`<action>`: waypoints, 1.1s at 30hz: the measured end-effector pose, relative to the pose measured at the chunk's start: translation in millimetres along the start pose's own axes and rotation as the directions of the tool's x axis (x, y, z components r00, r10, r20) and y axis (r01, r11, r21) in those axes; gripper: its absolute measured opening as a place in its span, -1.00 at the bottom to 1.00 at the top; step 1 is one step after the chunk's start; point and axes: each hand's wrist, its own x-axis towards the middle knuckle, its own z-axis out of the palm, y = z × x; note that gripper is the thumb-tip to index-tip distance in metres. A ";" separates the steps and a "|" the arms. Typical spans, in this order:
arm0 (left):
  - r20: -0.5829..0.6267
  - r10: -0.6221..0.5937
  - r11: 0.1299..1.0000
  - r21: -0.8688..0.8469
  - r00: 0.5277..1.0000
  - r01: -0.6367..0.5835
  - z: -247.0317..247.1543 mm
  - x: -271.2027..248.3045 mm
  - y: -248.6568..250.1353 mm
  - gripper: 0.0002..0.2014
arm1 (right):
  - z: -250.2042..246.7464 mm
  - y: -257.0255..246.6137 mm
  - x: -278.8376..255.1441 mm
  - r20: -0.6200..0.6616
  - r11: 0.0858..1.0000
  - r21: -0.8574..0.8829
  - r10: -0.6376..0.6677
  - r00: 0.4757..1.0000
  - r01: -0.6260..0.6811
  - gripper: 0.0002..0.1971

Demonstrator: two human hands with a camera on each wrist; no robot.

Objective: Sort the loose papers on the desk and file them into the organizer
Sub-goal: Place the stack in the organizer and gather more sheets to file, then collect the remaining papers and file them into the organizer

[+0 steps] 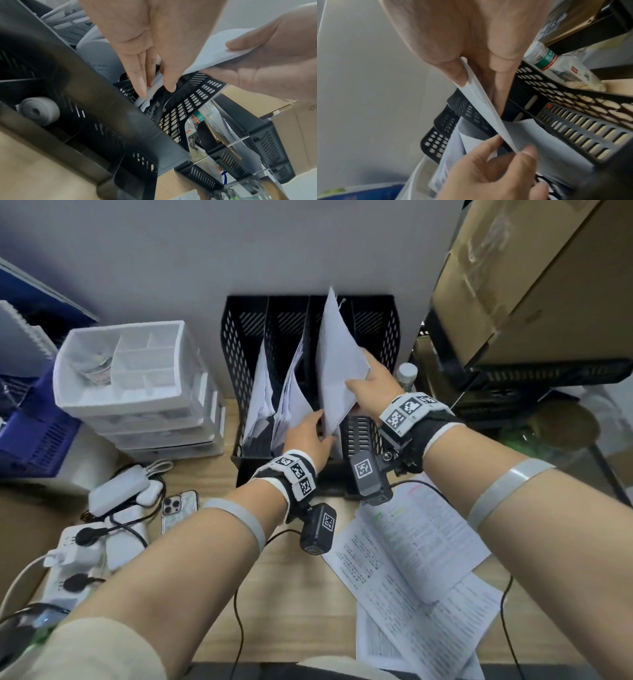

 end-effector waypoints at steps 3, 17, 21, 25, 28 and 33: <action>0.010 -0.070 0.995 -0.069 0.997 0.071 7.2 -3.1 -9.3 -0.70 | 6.9 12.0 -6.3 0.109 0.986 -0.096 0.147 0.983 -0.137 -0.61; 0.523 -0.248 0.968 0.096 0.815 0.233 46.7 -81.2 -96.3 -0.81 | -1.0 153.4 -159.1 -0.233 0.767 -0.419 0.426 0.874 -0.485 -0.68; 0.567 -0.223 0.975 0.122 0.793 0.187 65.9 -107.2 -114.9 -0.44 | 4.4 219.2 -253.8 -0.582 0.426 -0.304 0.625 0.520 -0.852 -0.31; 0.578 -0.282 0.946 0.036 0.766 0.321 74.9 -126.5 -123.7 -0.48 | 21.8 250.1 -315.4 -0.583 0.341 -0.070 0.749 0.316 -0.937 -0.34; 0.567 -0.239 0.963 0.035 0.788 0.267 72.0 -136.0 -130.4 -0.77 | 26.4 256.0 -332.2 -0.566 0.482 -0.018 0.717 0.407 -0.876 -0.60; 0.535 -0.325 0.895 -0.091 0.779 0.436 83.3 -134.7 -164.3 -0.34 | 33.3 248.6 -345.2 -0.466 0.577 0.253 0.776 0.425 -0.776 -0.67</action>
